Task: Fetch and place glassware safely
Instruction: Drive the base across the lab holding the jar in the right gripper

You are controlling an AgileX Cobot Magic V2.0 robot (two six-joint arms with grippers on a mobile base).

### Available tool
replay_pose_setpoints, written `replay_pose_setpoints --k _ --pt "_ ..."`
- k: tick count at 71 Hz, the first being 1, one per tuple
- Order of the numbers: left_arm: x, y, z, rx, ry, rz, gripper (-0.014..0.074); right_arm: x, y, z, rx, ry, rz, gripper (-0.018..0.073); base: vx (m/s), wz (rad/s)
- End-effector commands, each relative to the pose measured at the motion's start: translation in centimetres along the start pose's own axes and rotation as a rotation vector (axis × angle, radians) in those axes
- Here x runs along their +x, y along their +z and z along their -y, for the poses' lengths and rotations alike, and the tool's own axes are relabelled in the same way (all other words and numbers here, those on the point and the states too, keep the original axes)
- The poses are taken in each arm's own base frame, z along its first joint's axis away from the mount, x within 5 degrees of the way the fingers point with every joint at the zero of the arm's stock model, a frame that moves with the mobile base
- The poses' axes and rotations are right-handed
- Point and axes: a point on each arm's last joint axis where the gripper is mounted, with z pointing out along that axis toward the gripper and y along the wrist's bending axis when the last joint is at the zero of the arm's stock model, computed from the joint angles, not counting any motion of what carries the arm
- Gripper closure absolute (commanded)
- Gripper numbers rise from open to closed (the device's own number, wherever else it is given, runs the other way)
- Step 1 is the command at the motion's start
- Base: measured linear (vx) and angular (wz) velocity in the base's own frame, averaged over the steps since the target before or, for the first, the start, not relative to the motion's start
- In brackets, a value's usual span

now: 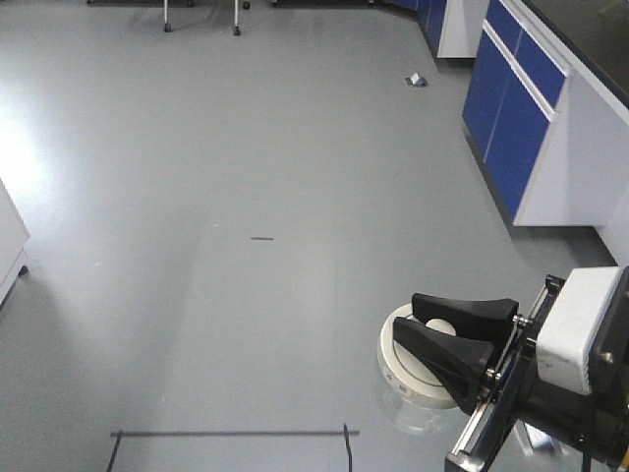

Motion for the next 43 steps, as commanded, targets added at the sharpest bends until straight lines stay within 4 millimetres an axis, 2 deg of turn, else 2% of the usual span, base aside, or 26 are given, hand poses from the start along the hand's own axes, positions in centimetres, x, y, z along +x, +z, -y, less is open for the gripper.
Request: replay_pose_setpoints --k 1,43 --pt "-1.44 -0.1 0.15 0.012 -0.014 0.083 0.0603 -1.75 -0.1 -0.16 -0.029 0.007 0.094 0.056 0.69 0.11" --pt "-1.44 -0.1 0.15 0.012 -0.014 0.083 0.0603 -1.71 -0.07 -0.15 -0.029 0.008 0.092 0.056 0.69 0.09"
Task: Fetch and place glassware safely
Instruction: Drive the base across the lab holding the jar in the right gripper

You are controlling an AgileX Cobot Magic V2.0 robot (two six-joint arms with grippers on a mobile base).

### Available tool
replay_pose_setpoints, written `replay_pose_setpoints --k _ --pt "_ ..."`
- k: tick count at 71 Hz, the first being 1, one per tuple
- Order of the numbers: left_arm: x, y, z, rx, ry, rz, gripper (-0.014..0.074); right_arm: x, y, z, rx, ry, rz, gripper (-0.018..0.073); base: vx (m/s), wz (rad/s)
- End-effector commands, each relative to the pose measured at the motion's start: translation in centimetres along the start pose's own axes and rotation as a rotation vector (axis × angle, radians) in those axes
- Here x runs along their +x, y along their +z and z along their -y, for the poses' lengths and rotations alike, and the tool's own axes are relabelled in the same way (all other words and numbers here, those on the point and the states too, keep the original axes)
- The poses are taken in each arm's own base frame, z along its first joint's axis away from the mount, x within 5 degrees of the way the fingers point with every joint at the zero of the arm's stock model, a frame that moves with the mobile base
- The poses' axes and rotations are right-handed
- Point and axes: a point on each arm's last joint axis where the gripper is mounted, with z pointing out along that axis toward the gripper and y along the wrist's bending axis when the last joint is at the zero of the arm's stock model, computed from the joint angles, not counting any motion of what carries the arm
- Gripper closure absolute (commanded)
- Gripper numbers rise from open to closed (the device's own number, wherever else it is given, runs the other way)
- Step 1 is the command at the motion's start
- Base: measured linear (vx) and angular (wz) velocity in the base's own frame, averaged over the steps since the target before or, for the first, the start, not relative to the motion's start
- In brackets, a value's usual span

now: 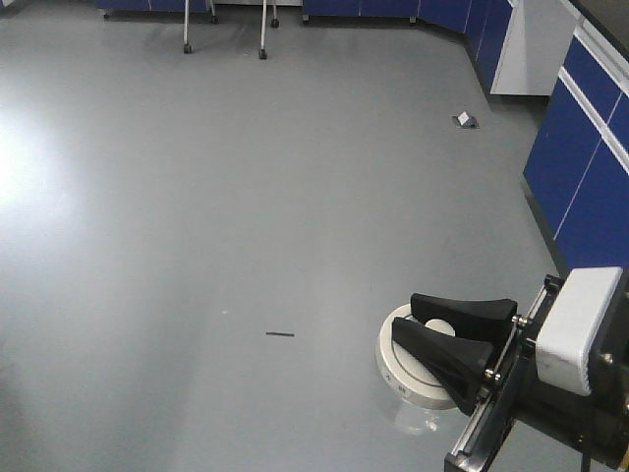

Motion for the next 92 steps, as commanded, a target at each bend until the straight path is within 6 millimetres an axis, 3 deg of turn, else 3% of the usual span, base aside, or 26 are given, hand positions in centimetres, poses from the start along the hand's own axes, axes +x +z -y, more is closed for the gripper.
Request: replay_pose_setpoints --k 1,92 --pt "-1.44 -0.1 0.15 0.012 -0.014 0.083 0.0603 -1.71 -0.06 -0.14 -0.028 0.008 0.092 0.056 0.74 -0.07" --pt "-1.43 -0.06 0.15 0.012 -0.014 0.08 0.0603 -1.35 0.25 0.05 -0.023 0.013 0.067 0.056 0.76 -0.01"
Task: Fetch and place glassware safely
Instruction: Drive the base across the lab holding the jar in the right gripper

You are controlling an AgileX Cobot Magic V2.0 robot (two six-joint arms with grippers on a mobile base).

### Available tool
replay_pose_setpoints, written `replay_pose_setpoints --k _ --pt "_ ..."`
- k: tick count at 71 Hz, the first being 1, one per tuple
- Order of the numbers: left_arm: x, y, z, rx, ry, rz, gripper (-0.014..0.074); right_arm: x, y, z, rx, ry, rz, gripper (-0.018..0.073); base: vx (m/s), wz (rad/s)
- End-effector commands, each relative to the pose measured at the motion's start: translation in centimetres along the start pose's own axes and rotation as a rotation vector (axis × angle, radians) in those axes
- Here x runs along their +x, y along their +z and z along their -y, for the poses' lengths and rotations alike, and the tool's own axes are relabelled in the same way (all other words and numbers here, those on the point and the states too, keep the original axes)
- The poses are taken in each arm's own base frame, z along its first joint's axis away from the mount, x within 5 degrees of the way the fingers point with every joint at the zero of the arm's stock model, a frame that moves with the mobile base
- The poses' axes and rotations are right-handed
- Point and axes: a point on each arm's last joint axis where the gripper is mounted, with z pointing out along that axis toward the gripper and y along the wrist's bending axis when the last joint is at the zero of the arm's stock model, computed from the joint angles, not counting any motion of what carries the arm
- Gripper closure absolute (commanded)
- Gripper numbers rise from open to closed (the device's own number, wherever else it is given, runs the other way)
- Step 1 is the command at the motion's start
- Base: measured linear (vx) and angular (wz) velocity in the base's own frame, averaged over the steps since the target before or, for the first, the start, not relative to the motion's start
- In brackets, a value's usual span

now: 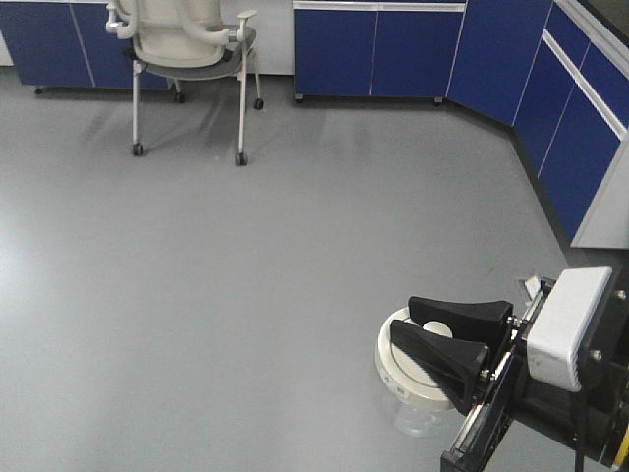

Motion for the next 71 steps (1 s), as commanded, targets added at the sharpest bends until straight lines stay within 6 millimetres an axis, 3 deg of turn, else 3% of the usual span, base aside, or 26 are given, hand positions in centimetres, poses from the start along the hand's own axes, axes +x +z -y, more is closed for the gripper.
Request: replay_pose_setpoints --k 1,71 --pt "-1.48 -0.07 0.15 0.013 -0.014 0.085 0.0603 -1.66 -0.06 -0.09 -0.024 0.007 0.086 0.056 0.76 -0.1" --pt "-1.48 -0.07 0.15 0.013 -0.014 0.085 0.0603 -1.62 -0.05 -0.05 -0.019 0.007 0.082 0.056 0.7 -0.01"
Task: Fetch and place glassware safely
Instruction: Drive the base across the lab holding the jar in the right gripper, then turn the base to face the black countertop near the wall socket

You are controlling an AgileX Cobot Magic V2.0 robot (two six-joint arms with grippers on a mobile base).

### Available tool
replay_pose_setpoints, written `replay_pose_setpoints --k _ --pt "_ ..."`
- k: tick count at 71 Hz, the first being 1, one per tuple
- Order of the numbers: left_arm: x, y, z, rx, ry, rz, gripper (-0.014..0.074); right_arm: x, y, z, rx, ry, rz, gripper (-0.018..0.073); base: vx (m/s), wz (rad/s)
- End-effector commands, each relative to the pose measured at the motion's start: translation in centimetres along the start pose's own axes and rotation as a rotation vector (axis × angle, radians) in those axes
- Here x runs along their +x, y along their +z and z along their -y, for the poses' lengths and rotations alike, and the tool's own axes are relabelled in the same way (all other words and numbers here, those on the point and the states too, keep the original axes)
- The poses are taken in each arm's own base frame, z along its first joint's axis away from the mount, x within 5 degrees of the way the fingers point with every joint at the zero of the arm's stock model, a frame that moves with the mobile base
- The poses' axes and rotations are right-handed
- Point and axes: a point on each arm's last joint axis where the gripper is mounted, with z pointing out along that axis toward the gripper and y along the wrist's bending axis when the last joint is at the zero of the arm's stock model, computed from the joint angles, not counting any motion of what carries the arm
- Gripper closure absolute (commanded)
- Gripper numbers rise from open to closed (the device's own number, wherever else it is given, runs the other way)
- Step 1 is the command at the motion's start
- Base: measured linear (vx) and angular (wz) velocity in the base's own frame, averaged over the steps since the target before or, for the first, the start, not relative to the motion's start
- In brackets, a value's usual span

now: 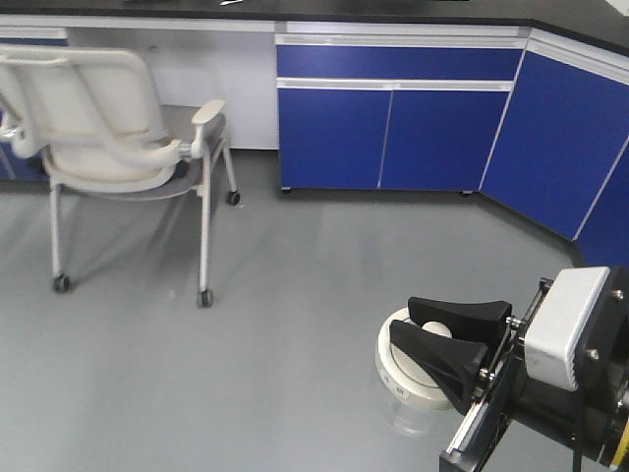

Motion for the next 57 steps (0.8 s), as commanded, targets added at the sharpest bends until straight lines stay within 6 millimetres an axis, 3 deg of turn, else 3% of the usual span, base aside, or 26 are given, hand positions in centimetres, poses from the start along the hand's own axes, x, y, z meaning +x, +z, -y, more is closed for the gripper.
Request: replay_pose_setpoints --k 1,17,57 --pt "-1.48 -0.07 0.15 0.013 -0.014 0.085 0.0603 -1.68 -0.1 -0.1 -0.022 0.005 0.087 0.056 0.58 -0.21" --pt "-1.48 -0.07 0.15 0.013 -0.014 0.085 0.0603 -1.59 -0.09 0.01 -0.01 0.006 0.077 0.056 0.51 -0.52" --pt "-1.48 -0.07 0.15 0.013 -0.014 0.085 0.0603 -1.59 -0.09 0.01 -0.011 0.006 0.077 0.056 0.32 -0.91"
